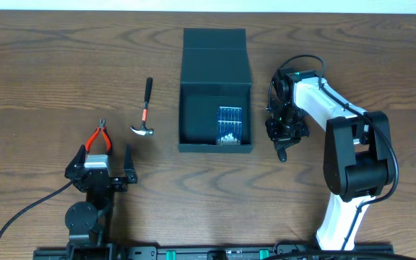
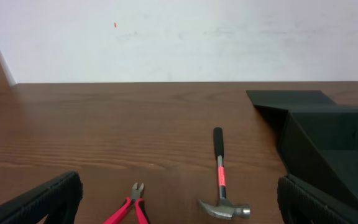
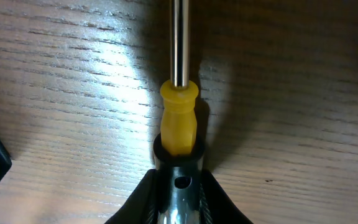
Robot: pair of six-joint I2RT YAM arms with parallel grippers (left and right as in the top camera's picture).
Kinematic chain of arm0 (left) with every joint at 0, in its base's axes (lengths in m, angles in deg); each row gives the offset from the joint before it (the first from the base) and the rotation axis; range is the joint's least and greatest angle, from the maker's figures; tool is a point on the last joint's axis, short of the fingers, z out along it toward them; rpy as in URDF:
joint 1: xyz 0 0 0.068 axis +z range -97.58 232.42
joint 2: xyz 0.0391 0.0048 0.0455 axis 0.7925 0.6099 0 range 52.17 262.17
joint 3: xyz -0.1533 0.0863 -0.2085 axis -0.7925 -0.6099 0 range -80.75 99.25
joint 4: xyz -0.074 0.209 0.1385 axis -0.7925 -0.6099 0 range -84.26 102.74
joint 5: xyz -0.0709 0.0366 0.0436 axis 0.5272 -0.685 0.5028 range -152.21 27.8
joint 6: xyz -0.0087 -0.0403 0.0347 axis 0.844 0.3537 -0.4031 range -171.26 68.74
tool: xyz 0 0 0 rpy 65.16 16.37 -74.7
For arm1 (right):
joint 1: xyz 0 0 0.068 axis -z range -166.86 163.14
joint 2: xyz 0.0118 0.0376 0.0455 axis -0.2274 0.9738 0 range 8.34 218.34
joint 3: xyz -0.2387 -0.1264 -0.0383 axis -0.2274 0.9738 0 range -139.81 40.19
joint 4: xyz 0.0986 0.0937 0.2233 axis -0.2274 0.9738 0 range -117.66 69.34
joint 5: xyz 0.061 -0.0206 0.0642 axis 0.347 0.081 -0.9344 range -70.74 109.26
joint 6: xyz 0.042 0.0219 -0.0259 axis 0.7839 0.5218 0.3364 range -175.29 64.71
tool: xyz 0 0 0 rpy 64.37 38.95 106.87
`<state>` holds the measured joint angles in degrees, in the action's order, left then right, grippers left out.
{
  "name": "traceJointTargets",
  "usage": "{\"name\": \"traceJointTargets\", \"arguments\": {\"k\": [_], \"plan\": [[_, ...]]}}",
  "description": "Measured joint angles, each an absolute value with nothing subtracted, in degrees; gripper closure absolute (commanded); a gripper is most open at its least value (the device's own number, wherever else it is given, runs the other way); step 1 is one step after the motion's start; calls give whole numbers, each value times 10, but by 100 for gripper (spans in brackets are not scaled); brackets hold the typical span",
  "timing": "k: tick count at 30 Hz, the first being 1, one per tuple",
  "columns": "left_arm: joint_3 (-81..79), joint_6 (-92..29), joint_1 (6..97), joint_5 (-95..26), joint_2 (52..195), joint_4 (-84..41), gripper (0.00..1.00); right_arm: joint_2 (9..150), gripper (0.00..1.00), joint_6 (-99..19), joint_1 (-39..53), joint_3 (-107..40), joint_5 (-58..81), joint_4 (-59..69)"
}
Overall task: Pack container
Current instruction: 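Lower the right gripper and grasp the yellow-handled screwdriver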
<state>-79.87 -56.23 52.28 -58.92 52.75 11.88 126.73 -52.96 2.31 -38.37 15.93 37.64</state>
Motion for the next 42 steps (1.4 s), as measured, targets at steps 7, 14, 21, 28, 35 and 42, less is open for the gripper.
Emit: {"name": "traceJointTargets", "arguments": {"k": [7,14,21,28,35,42], "plan": [[-799,-562,523,-589,528,119,1,1267,43,-529,23,-384,160,375],[-799,-562,523,-589,528,119,2,1267,46,-531,23,-378,161,378],[-799,-562,523,-589,528,119,1,1263,60,-529,23,-366,166,378],[-799,-562,523,-589,528,119,2,1262,83,-527,23,-362,167,381],[-799,-562,523,-589,528,119,2,1260,99,-530,23,-361,162,383],[-799,-562,523,-589,528,119,2,1260,99,-530,23,-361,161,382]]}}
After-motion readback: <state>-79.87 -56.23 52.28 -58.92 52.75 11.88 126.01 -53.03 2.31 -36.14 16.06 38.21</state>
